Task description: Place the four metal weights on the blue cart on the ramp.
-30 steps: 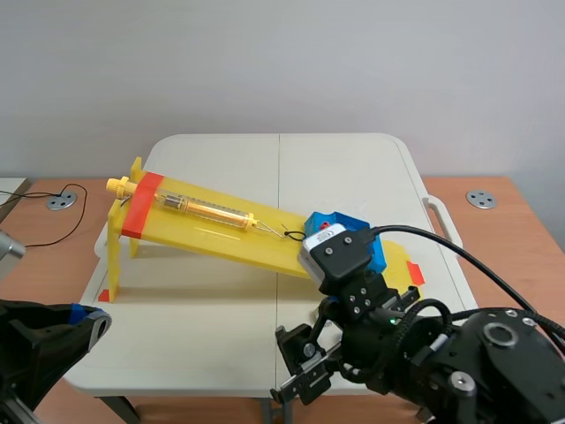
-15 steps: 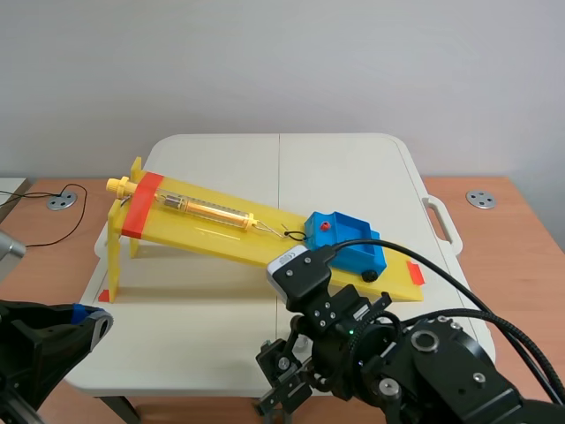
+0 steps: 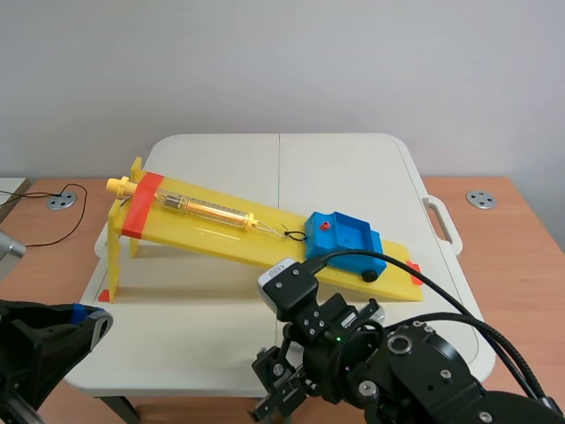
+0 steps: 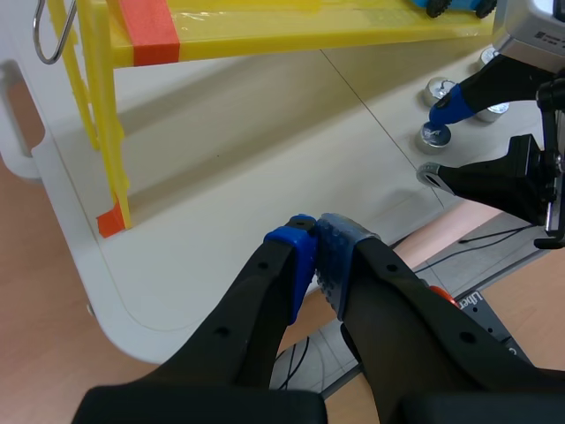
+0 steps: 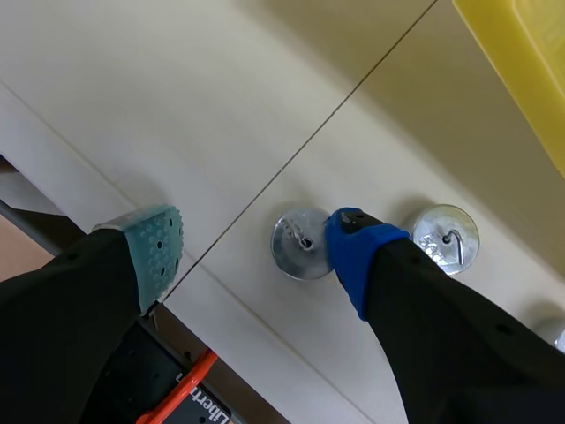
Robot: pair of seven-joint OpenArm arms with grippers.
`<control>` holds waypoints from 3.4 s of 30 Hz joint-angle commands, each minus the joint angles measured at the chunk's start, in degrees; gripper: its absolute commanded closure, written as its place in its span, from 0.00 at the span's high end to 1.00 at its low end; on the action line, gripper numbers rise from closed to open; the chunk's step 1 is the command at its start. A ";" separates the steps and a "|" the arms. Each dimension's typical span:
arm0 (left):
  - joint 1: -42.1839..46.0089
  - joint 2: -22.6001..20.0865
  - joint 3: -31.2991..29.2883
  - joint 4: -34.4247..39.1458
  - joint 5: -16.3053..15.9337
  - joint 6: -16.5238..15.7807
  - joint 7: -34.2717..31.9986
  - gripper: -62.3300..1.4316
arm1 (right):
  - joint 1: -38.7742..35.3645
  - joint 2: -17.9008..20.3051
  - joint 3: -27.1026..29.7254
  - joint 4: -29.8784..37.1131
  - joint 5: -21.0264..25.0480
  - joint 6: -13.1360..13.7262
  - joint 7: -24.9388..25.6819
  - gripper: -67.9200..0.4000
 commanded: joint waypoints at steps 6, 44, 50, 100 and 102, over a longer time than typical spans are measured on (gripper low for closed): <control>-0.35 0.76 -0.92 4.09 -2.47 -1.40 -5.09 0.08 | 5.11 -1.70 -0.31 0.37 0.79 -2.10 8.00 0.44; -0.35 0.74 -0.92 4.09 -2.45 -1.40 -5.09 0.08 | -7.65 12.46 5.46 28.26 16.59 -1.73 -1.99 0.01; -0.37 0.74 -0.92 4.09 -2.45 -1.40 -5.09 0.08 | -13.03 13.05 14.93 37.46 24.20 -1.64 -4.83 0.01; -2.23 0.74 -0.92 4.09 -2.47 -1.40 -3.54 0.08 | 20.09 -6.54 30.05 4.24 30.93 8.70 -0.46 0.01; -2.23 0.74 -0.92 4.09 -2.47 -1.40 -3.52 0.08 | 20.57 -6.64 29.79 3.23 30.86 8.68 0.07 0.02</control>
